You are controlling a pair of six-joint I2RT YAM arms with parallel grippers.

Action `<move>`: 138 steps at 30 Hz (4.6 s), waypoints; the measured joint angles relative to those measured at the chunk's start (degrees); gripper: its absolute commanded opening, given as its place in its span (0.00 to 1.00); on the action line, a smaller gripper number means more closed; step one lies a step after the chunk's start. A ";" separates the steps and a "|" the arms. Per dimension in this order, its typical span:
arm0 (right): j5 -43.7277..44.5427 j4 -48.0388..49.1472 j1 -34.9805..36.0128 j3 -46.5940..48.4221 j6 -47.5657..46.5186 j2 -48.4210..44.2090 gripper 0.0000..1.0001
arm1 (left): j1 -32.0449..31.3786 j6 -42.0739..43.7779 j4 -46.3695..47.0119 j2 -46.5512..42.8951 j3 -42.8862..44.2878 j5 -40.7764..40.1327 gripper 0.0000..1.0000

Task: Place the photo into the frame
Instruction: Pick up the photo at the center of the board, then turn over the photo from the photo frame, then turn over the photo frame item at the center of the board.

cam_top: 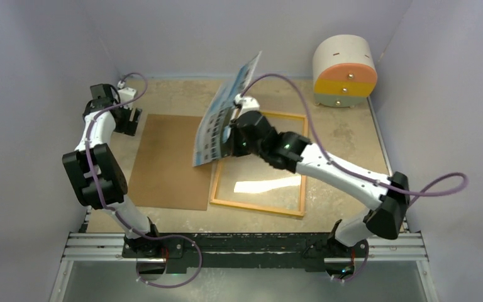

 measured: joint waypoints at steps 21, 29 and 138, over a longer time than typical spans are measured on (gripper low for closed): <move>26.56 -50.82 5.40 42.21 -20.35 33.33 0.00 | -6.43 -0.46 0.24 -0.11 -6.51 0.87 0.76; 18.62 -50.23 4.46 35.58 -13.57 29.44 0.00 | -6.43 -0.50 0.83 -0.11 -6.54 0.76 0.76; -2.78 -10.51 -6.16 30.12 17.99 45.35 0.97 | 2.43 1.25 8.35 10.45 -5.33 -7.43 0.76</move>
